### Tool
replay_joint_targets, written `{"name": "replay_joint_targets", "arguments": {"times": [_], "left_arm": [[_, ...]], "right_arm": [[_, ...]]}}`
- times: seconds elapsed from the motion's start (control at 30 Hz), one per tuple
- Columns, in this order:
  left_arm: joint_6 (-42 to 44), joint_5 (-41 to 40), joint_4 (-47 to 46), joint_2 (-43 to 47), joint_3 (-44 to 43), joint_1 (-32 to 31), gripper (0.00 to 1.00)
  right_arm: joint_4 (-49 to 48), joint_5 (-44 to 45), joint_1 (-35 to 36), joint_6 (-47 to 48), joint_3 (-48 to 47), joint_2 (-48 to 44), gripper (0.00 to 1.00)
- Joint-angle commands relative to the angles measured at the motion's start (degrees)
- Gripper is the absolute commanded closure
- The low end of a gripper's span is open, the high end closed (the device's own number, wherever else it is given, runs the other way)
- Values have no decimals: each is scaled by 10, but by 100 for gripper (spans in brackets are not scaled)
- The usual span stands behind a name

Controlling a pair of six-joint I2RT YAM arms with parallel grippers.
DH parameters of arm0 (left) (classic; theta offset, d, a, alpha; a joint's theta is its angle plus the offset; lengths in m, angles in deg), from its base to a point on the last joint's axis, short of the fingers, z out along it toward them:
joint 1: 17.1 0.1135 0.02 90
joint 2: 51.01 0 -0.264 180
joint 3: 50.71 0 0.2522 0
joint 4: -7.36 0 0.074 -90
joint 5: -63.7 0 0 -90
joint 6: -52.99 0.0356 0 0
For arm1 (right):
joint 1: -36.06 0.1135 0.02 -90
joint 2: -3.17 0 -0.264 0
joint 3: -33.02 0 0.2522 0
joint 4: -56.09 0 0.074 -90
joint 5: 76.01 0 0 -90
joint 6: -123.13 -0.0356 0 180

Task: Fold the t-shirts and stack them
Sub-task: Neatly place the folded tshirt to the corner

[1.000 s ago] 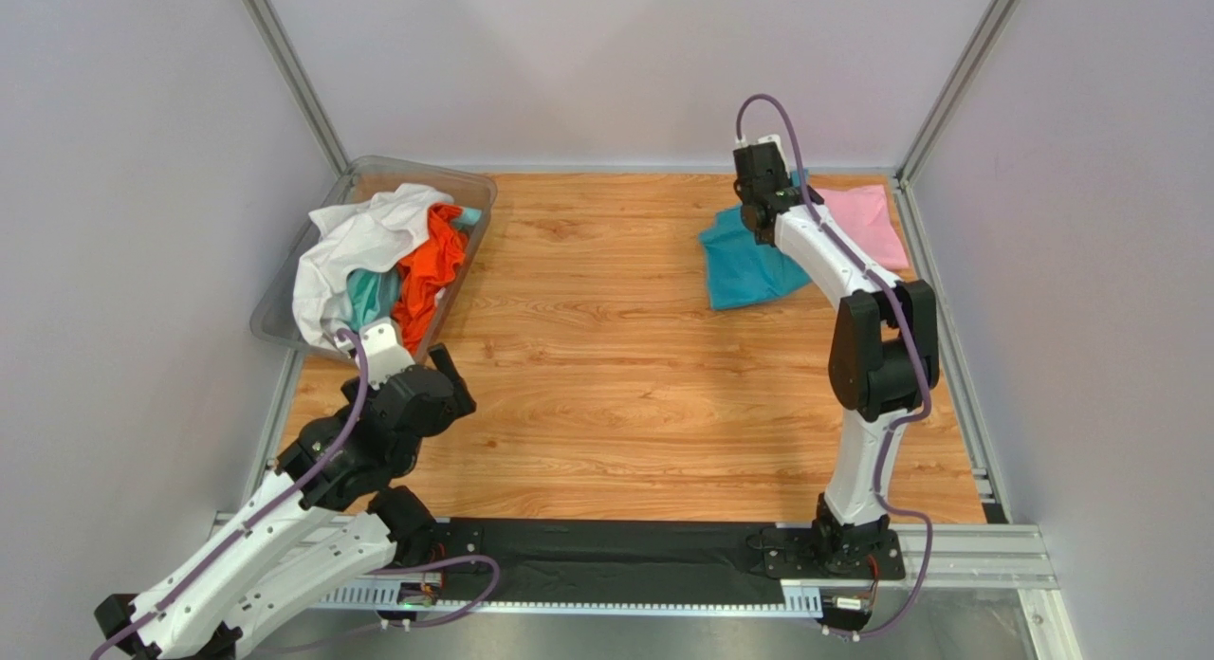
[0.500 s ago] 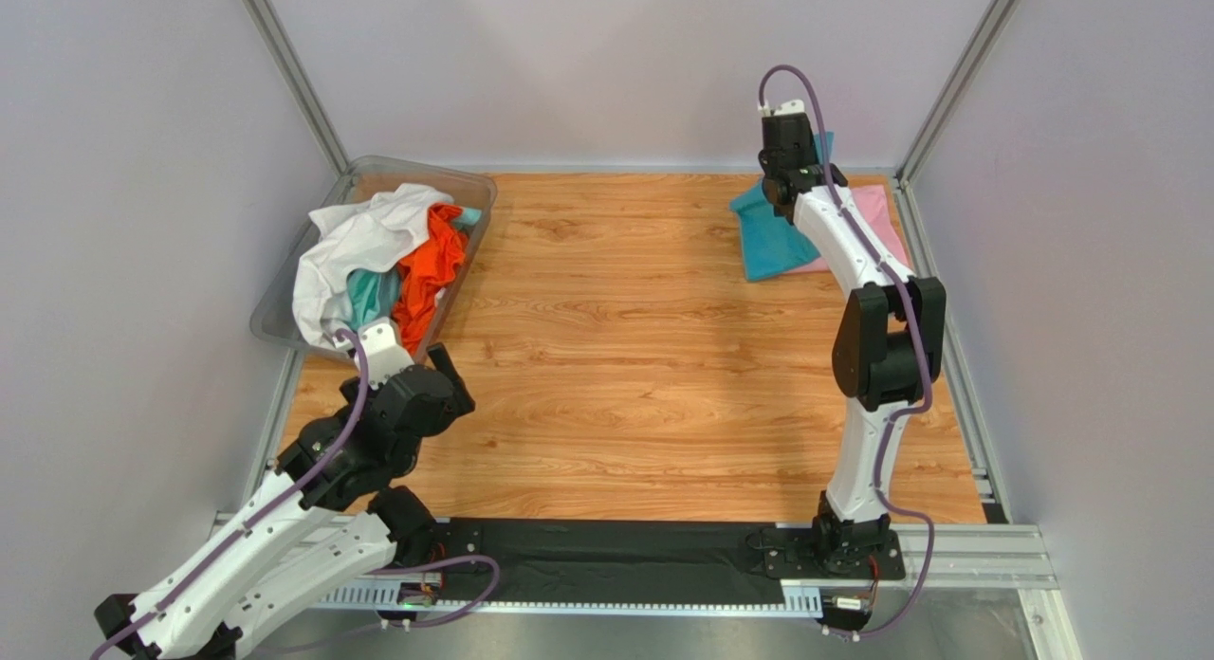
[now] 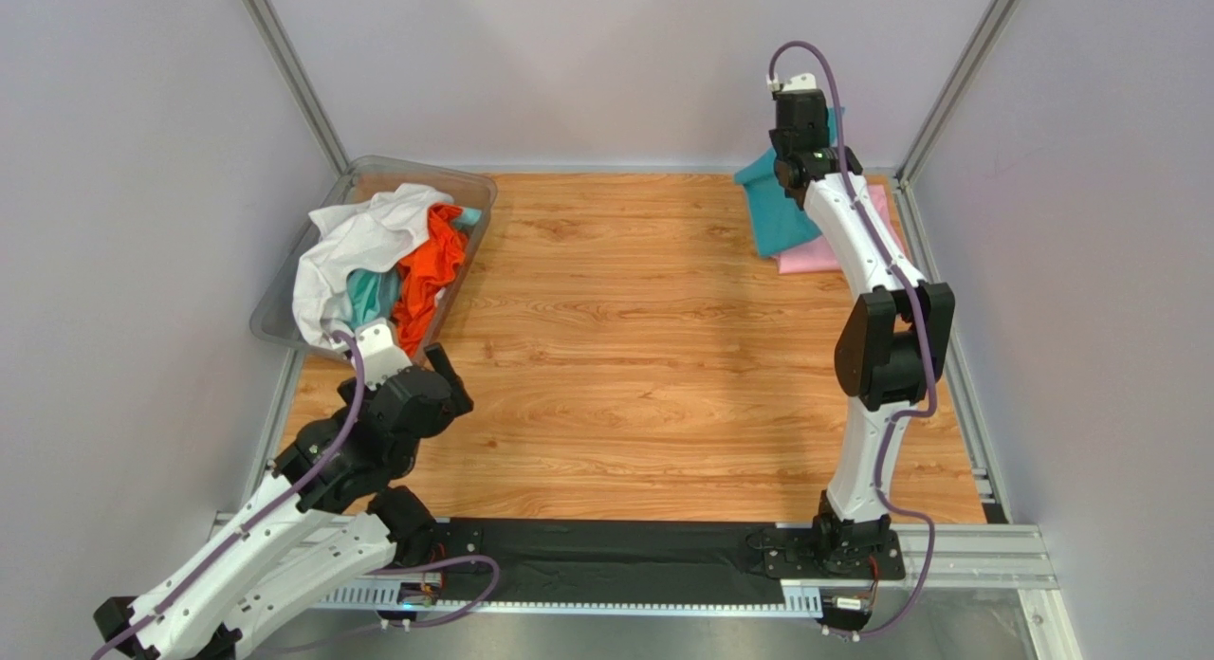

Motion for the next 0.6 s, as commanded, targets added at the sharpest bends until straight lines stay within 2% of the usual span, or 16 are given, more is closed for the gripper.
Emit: {"name": "replay_joint_targets", "arguments": {"times": [0.0,0.3,0.57], "left_arm": [[-7,-17,0,4,1,-1,0],[-15,-21,3,4,-3,-1,0],[-16,-29,0,-1,-7,-1,0]], "right_arm": [[13,-7,-9,0,-25,-19,100],[22,-9,-46,-15,-40,3,100],[37,-39,-80,-28,-82,61,100]]}}
